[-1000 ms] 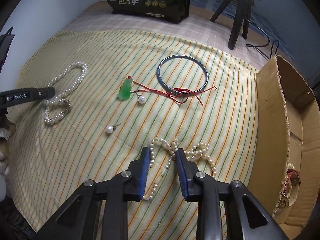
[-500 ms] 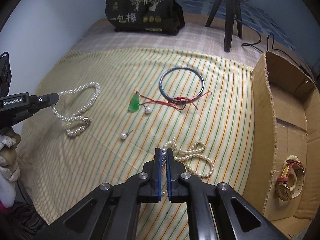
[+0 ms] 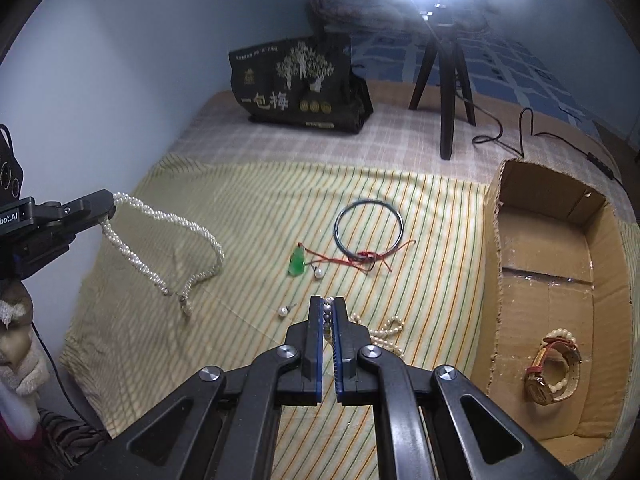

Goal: Organize jewelry
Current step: 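Lift the pearl necklace with the left gripper while the right gripper carries the pearl strand toward the box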

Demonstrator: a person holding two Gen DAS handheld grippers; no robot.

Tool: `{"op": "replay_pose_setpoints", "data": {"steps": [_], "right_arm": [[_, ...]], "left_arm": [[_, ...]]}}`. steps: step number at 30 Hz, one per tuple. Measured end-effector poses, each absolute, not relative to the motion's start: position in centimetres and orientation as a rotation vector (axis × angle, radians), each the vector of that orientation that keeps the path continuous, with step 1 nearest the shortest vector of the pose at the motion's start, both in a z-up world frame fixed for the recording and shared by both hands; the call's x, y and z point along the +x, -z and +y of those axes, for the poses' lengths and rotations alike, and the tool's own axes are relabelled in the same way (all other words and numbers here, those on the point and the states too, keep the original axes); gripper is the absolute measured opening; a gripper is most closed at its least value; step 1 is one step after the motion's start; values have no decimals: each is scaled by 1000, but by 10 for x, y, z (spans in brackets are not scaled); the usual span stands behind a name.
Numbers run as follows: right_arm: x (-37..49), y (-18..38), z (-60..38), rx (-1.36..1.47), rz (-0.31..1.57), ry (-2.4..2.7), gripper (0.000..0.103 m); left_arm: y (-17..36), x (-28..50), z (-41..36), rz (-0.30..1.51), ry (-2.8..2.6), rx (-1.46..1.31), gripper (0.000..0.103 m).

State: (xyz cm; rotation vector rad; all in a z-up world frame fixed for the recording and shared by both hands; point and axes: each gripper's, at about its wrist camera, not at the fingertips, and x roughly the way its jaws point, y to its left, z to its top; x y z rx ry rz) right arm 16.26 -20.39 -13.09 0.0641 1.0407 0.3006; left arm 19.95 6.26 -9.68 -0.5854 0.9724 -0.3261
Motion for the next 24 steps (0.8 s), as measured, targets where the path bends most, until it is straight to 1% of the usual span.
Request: {"op": "replay_pose_setpoints", "data": {"steps": [15,24], "right_arm": [[154,96,-228,133,945,-303,1],[143,76,-242,161,897,-303,1]], "left_arm": [[61,183,41,913,421,-556,5],[39,177,11,885,499,-518,5]]}}
